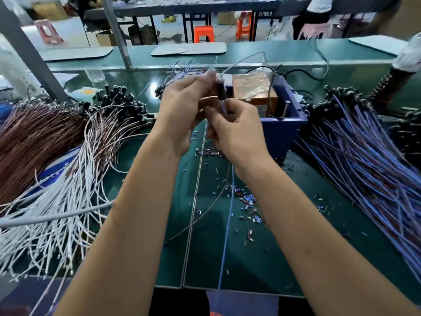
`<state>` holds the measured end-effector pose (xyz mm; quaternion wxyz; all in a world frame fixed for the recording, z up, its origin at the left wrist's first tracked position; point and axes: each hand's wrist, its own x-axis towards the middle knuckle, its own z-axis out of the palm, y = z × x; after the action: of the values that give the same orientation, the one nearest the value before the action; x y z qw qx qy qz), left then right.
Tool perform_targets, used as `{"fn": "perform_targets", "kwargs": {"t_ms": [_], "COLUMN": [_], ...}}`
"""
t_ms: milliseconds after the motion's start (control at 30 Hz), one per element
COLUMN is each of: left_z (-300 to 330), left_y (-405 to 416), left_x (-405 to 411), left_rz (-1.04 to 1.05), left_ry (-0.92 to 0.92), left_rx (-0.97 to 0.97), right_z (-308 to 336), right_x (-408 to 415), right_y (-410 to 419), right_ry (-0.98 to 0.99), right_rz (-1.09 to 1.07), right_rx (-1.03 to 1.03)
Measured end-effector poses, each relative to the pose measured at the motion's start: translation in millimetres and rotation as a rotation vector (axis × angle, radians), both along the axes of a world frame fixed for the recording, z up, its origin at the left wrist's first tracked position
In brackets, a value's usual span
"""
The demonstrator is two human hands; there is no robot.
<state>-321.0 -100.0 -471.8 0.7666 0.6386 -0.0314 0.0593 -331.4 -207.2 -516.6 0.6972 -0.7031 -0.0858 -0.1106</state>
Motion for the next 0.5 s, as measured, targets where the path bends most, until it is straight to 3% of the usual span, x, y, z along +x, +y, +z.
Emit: {"fn": "perform_targets", "kwargs": {"t_ms": [167,333,400,500], "left_z": [-17.2,-20.7,-20.2,-23.4], "left_y": [-22.6,-14.2,-9.6,-18.9], "left_x": [2.0,11.0,12.0,4.4], "left_rz": [0.091,0.367,0.362,0.259], "left_ry": [-0.033,-0.020,-0.033,-0.081], "left_rx": [0.094,-0.190,-0.267,-0.063], "right_z": [-8.7,-12.9,-13.0,-6.1], "right_x": [9.6,4.5,1.7,2.2], "right_y": [-9.0,-23.0,-24.9,-23.2], "right_ry": [0.086,0.117,0.072,-0.026], "right_rz": [-0.001,0.081,0.081,0.069], "right_rx": [-0.122,-0.129,-0.115,-0.059]}}
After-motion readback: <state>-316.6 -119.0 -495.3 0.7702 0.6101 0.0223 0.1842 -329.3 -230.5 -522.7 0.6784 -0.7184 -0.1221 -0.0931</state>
